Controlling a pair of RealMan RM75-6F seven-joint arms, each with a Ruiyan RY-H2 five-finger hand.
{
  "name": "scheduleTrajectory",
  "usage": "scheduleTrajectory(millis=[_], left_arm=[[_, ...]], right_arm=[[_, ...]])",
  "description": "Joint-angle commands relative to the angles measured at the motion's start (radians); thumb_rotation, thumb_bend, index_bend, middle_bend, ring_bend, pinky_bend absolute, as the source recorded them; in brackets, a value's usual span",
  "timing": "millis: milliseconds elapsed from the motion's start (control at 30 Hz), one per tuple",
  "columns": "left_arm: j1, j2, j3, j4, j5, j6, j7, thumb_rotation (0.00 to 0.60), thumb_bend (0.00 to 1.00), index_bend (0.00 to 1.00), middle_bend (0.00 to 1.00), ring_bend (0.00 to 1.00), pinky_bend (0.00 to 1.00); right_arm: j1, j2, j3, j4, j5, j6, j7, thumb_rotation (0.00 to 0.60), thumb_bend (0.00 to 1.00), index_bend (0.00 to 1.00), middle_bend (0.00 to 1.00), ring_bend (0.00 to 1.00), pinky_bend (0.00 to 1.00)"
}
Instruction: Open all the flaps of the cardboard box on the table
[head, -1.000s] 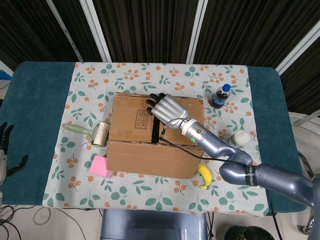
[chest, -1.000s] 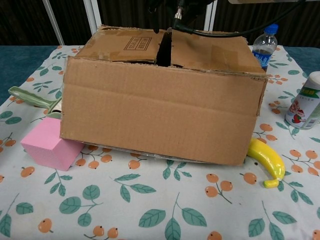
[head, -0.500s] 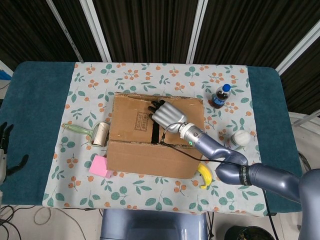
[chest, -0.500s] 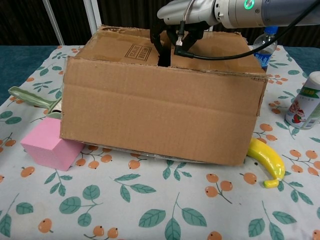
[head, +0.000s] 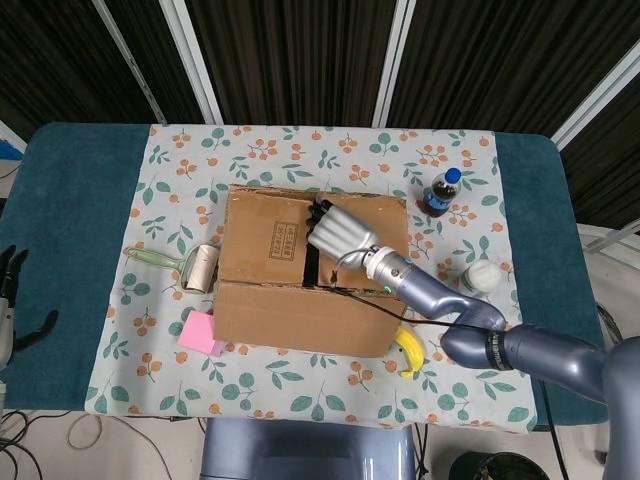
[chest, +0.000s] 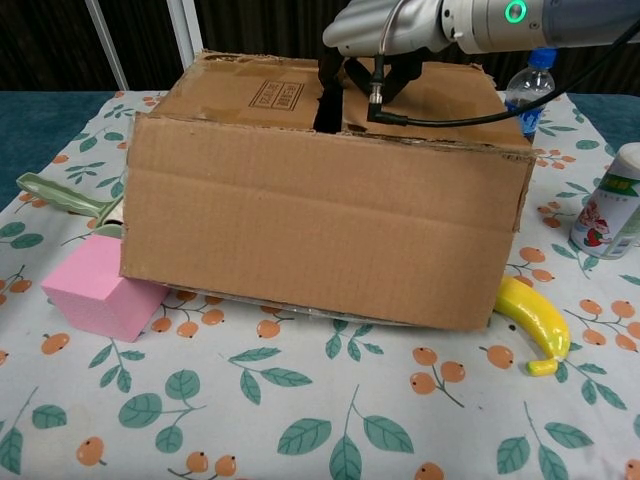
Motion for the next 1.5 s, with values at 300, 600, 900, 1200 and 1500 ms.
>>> scheduleTrajectory(millis=[300, 600, 900, 1200, 1500], left_arm=[[0.006, 0.003, -0.008, -0.01, 0.004, -0.011, 0.001, 0.6, 0.24, 0.0, 0.0, 0.0, 0.01], [0.012, 0.004, -0.016, -0.013, 0.009, -0.013, -0.003, 0.6, 0.24, 0.0, 0.0, 0.0, 0.01], [0.016, 0.006, -0.02, -0.016, 0.014, -0.022, -0.01, 0.6, 0.24, 0.0, 0.0, 0.0, 0.01], [0.02, 0.006, -0.023, -0.02, 0.016, -0.027, -0.013, 0.6, 0.24, 0.0, 0.0, 0.0, 0.01], [0.023, 0.006, -0.027, -0.023, 0.015, -0.034, -0.013, 0.6, 0.24, 0.0, 0.0, 0.0, 0.01]], right_arm=[[0.013, 0.05, -0.036, -0.027, -0.063, -0.001, -0.032, 0.6, 1.0, 0.59, 0.39, 0.19, 0.26], [0.027, 0.106, -0.029, -0.082, -0.073, 0.001, -0.056, 0.6, 1.0, 0.59, 0.39, 0.19, 0.26], [0.034, 0.17, -0.01, -0.16, -0.046, 0.008, -0.09, 0.6, 1.0, 0.59, 0.39, 0.19, 0.26], [0.035, 0.221, -0.004, -0.206, -0.001, 0.007, -0.127, 0.6, 1.0, 0.59, 0.39, 0.19, 0.26], [0.034, 0.278, -0.014, -0.237, 0.036, -0.002, -0.172, 0.6, 1.0, 0.59, 0.38, 0.19, 0.26]])
